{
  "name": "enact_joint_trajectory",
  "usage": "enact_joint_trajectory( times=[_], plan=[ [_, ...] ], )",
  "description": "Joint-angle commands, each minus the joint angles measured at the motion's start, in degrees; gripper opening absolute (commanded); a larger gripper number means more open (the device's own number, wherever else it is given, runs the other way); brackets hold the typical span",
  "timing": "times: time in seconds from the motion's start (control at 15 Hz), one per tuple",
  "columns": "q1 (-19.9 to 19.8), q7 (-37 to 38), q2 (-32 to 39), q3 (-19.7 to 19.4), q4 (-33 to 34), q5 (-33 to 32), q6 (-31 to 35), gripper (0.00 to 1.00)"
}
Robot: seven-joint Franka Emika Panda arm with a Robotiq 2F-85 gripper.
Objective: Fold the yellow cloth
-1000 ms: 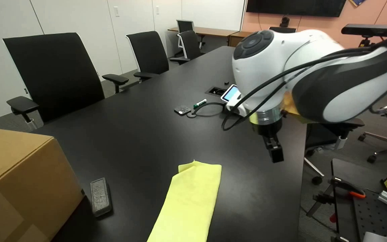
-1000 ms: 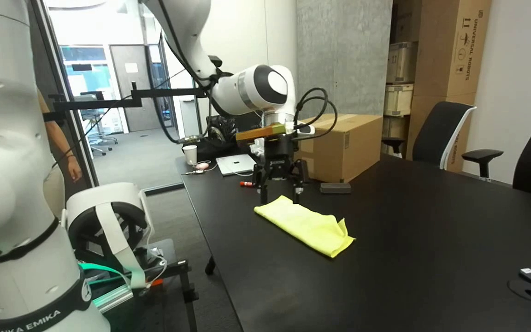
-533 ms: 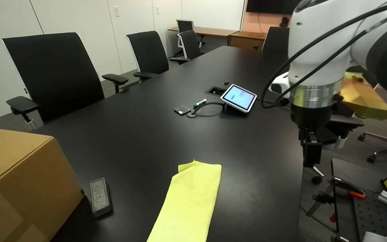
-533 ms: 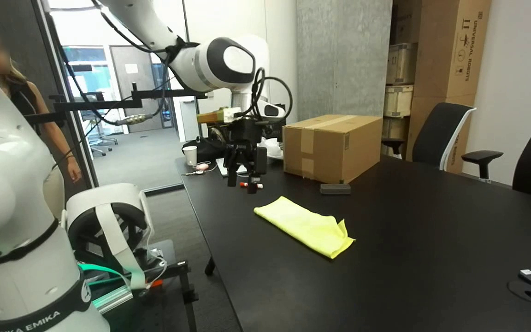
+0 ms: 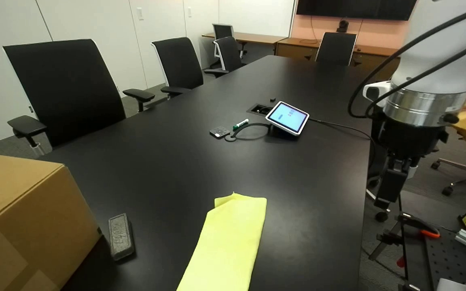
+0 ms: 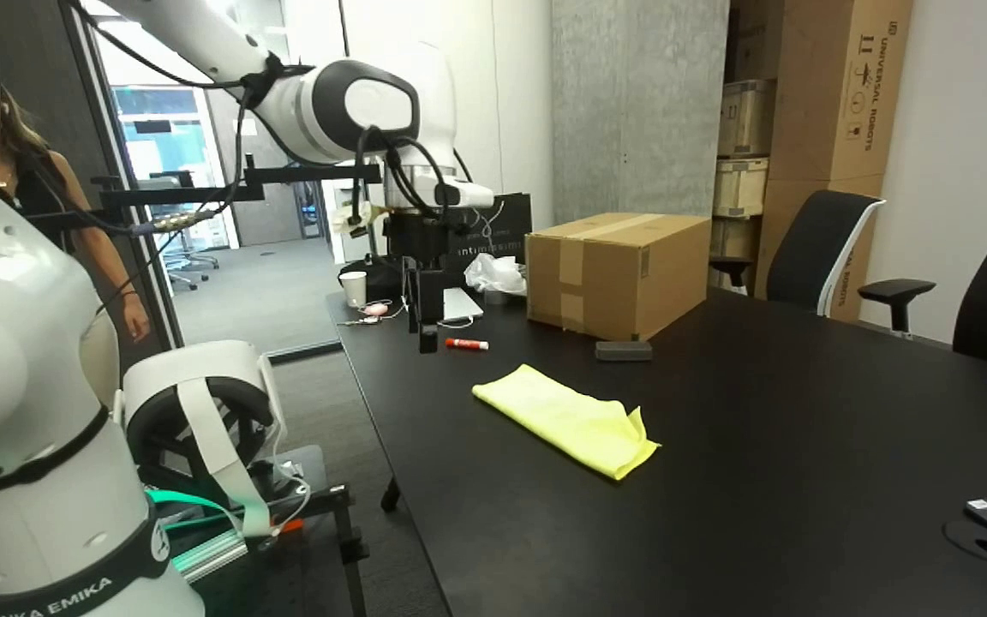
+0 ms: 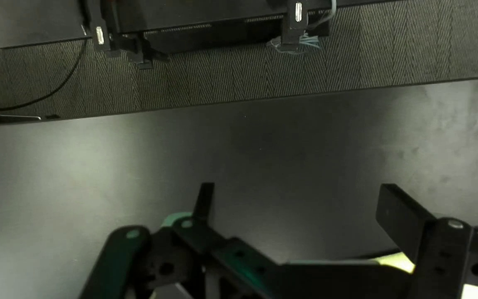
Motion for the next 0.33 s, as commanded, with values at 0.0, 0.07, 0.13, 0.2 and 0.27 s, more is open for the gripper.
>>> enact_joint_trajectory(
  times=[0.0,0.07,0.13,0.2,0.27],
  plan=[
    [-1.99,7.57,-6.31,4.65,-6.18,-3.2,5.07,1.0],
    [-2.38,8.89,-7.28,5.74,-7.23,-4.86,5.35,1.0],
    [-1.63,5.32,-3.28,4.02,-3.82,-2.12,3.03,1.0],
    [-1.88,6.66,-4.17,4.94,-4.86,-3.09,3.49,1.0],
    [-2.0,7.28,-4.85,5.45,-5.56,-3.46,3.61,1.0]
  ],
)
